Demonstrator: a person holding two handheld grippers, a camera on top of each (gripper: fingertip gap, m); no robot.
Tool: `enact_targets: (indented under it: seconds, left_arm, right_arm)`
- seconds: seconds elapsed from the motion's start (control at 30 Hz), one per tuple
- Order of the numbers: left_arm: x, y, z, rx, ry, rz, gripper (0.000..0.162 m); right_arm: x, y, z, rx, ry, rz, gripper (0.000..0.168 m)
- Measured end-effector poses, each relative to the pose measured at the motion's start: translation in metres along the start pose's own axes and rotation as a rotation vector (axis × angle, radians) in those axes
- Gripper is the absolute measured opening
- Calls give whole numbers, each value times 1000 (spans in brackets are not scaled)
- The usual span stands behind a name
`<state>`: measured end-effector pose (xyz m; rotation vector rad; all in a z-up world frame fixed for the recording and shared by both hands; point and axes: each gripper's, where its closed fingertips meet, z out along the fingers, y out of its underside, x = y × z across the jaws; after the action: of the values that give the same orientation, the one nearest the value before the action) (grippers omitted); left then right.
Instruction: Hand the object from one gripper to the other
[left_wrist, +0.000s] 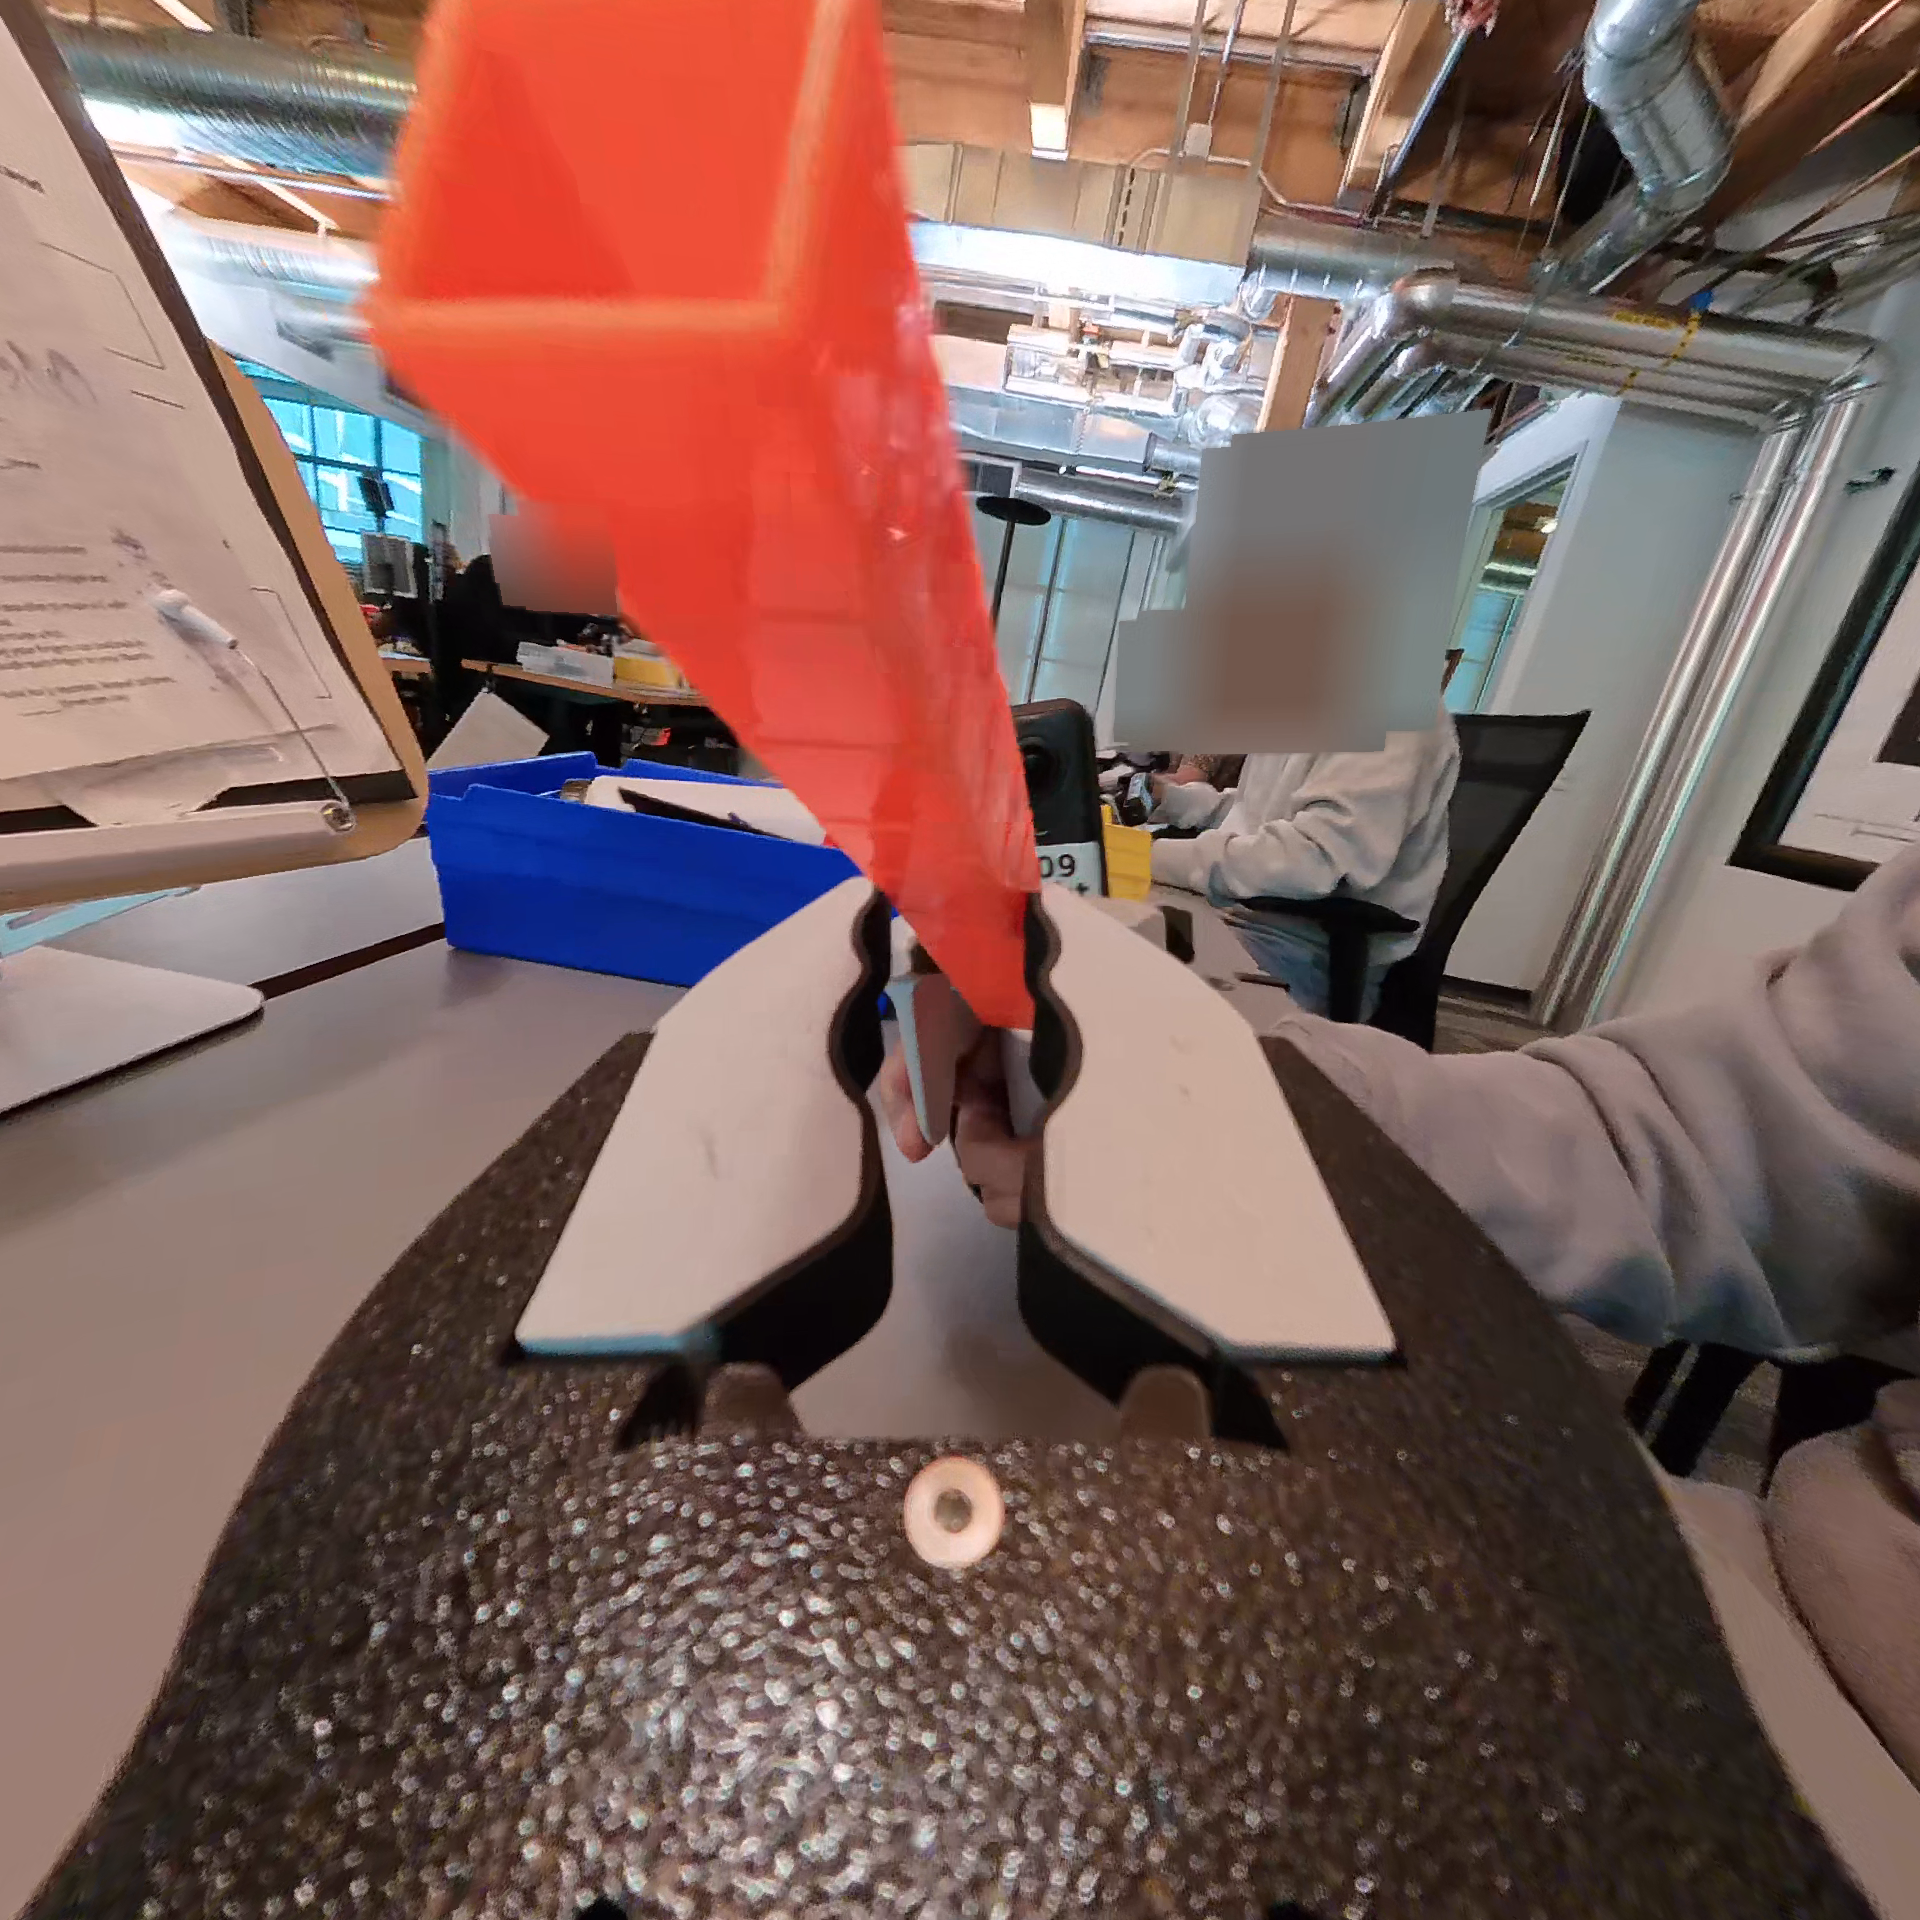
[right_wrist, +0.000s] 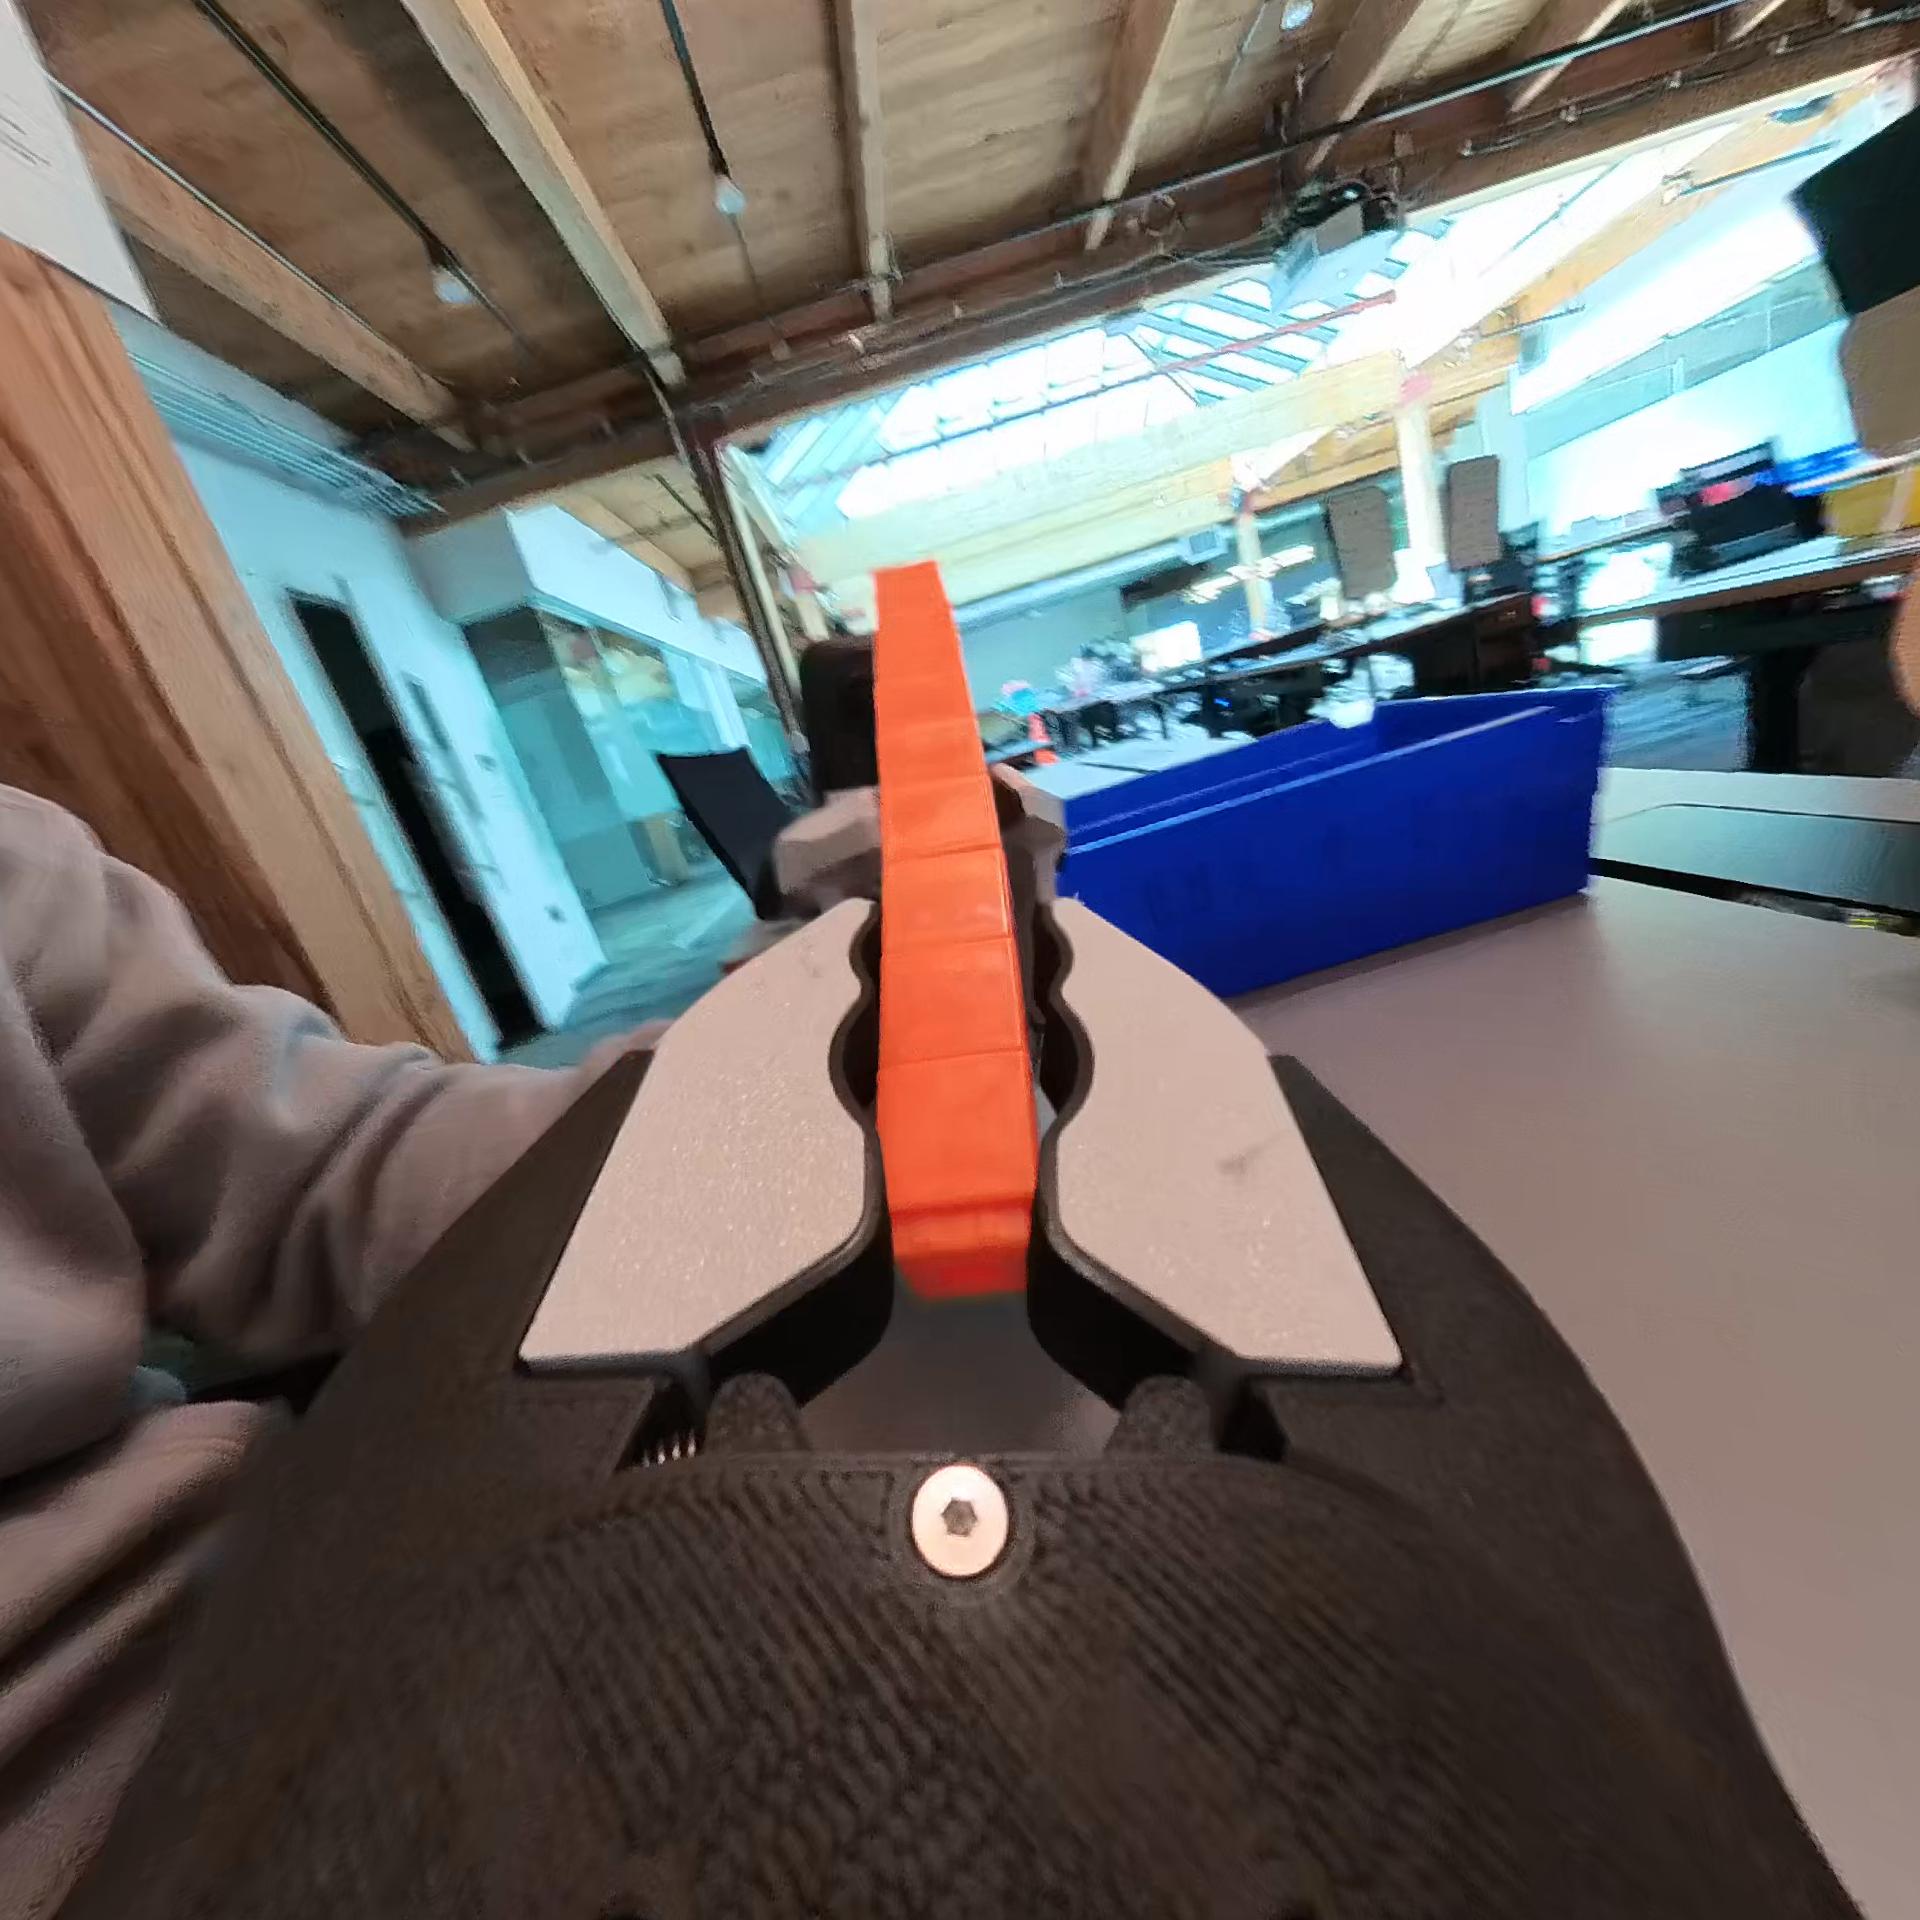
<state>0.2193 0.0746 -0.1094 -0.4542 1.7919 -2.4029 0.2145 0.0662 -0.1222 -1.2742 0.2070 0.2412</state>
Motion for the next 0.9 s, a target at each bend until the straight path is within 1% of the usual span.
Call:
enact_targets:
  seconds: [0.03, 0.1, 0.17, 0.2, 0.23, 0.3, 0.33, 0.4, 0.43, 0.5, 0.57, 0.67, 0.73, 0.77, 0.8, 0.87, 0.9]
  left_arm:
    - [-3, 0, 0, -11, -26, 18, 23]
    - [-10, -3, -1, -8, -97, 37, 21]
    - [-21, -5, -3, -10, -173, 0, 21]
    - [-23, -4, -4, -18, -181, -24, 21]
    - [-24, -4, -4, -18, -184, -38, 21]
    - [-29, -2, -6, -24, -216, -61, 21]
    - [-29, 0, -5, -37, -209, -76, 21]
    - [-30, 2, -5, -45, -209, -94, 21]
    - [-30, 2, -5, -49, -213, -93, 21]
    - [-31, 3, -5, -49, -218, -90, 21]
    - [-28, -2, -5, -13, -199, -96, 21]
    - [-23, -7, -6, 20, -165, -59, 23]
    - [-20, -7, -6, 13, -153, -22, 39]
    - [-18, -7, -6, 0, -141, -4, 42]
    - [-15, -6, -6, -11, -125, 11, 44]
    - [-8, -6, -5, -18, -84, 33, 46]
    - [-4, -7, -5, -14, -52, 37, 47]
  right_arm:
    - [7, 1, -1, -15, 64, -55, 30]
    - [23, 2, -6, -60, 225, -242, 54]
    - [29, 7, -10, -155, 325, -480, 58]
    - [31, 8, -10, -192, 367, -598, 59]
    - [33, 8, -10, -218, 411, -707, 58]
    - [37, 8, -10, -260, 497, -881, 50]
    - [37, 7, -10, -275, 524, -955, 43]
    - [41, 8, -11, -323, 571, -1053, 27]
    - [44, 9, -12, -352, 588, -1066, 24]
    - [45, 9, -12, -363, 588, -1053, 23]
    - [41, 7, -10, -342, 566, -1000, 23]
    - [34, 4, -6, -264, 492, -793, 22]
    - [22, 5, -2, -197, 349, -575, 22]
    - [15, 2, 0, -146, 274, -454, 22]
    - [9, -1, 0, -103, 204, -331, 22]
    - [-10, -1, 2, -81, -17, -57, 22]
    - [-17, -3, 1, -63, -93, 48, 22]
